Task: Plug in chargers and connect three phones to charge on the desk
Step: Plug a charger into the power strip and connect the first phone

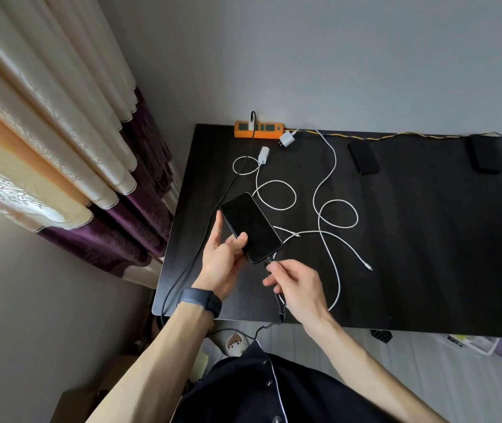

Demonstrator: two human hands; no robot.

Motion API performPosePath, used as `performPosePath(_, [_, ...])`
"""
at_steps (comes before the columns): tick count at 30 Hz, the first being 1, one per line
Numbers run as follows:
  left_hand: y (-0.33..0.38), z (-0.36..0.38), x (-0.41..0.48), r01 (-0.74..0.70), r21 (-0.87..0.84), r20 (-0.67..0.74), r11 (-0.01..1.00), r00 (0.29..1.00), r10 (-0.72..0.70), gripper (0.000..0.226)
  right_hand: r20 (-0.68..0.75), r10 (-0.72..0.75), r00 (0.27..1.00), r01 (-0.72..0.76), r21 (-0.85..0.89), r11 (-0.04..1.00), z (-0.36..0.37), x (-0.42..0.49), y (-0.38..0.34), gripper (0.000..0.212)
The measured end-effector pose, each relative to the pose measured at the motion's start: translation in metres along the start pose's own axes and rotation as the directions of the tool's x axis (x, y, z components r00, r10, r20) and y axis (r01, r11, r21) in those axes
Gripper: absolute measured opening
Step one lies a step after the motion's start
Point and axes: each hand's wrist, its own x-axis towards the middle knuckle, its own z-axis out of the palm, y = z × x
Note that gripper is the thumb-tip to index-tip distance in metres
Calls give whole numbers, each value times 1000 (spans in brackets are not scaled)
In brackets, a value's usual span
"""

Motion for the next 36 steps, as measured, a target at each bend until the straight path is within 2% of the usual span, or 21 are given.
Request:
performPosePath(5, [-6, -7, -5, -43, 69, 5, 997, 999, 42, 76, -14, 23, 1000, -23, 35, 999, 9, 0, 4, 17])
performPosePath(8, [-7, -14, -3, -29, 72, -3, 997, 1000, 29, 76, 35, 34, 999, -34, -19, 999, 12, 3, 4, 18])
performPosePath(10, [-7, -26, 2, 8, 83, 8, 997, 1000, -9, 77, 137, 86, 987, -76, -83, 994, 13, 9, 6, 19])
performPosePath(13, [-7, -42, 4, 60, 151, -2, 987, 998, -61, 77, 311, 229, 922, -209, -94, 973, 16, 22, 11, 26])
performPosePath(16, [-15, -57, 5, 129, 228, -11, 965, 991, -130, 74, 295, 301, 907, -319, 12, 948, 25, 39, 23, 28])
performPosePath(18, [-18, -68, 8, 205, 278, -18, 938, 978, -208, 70, 300, 325, 897, -324, -54, 944, 36, 47, 32, 23])
performPosePath(20, [-21, -84, 15, 258, 342, -60, 903, 966, -253, 61, 346, 410, 844, -413, -68, 908, 50, 50, 45, 21])
performPosePath(21, [-23, -95, 21, 251, 434, -97, 865, 968, -231, 53, 353, 464, 813, -468, -79, 880, 57, 51, 50, 25])
performPosePath(22, [-26, -109, 29, 227, 597, -155, 770, 974, -166, 47, 344, 514, 786, -518, -88, 851, 65, 50, 56, 33])
performPosePath(24, [-33, -143, 42, 222, 895, -244, 387, 970, 8, 50, 326, 600, 731, -609, -86, 789, 81, 49, 73, 59])
performPosePath(25, [-38, -159, 46, 251, 945, -269, 210, 961, 60, 54, 326, 623, 711, -637, -78, 767, 88, 50, 81, 64])
performPosePath(26, [-43, -174, 48, 279, 957, -285, 83, 955, 82, 57, 331, 634, 699, -650, -76, 756, 95, 52, 88, 64])
performPosePath(28, [-54, -198, 48, 307, 948, -302, -83, 951, 69, 54, 347, 626, 698, -645, -75, 761, 110, 57, 96, 55])
performPosePath(30, [-64, -214, 48, 300, 946, -293, -126, 953, 75, 48, 364, 604, 709, -632, -52, 773, 123, 65, 95, 40])
performPosePath(32, [-67, -222, 50, 277, 954, -265, -112, 958, 105, 41, 359, 591, 722, -636, 9, 772, 136, 78, 92, 36])
performPosePath(34, [-69, -228, 51, 272, 960, -262, -61, 956, 134, 31, 332, 602, 726, -664, 113, 739, 147, 91, 92, 34])
performPosePath(36, [-70, -234, 52, 278, 960, -279, 30, 948, 156, 27, 320, 619, 718, -695, 276, 664, 156, 101, 93, 39])
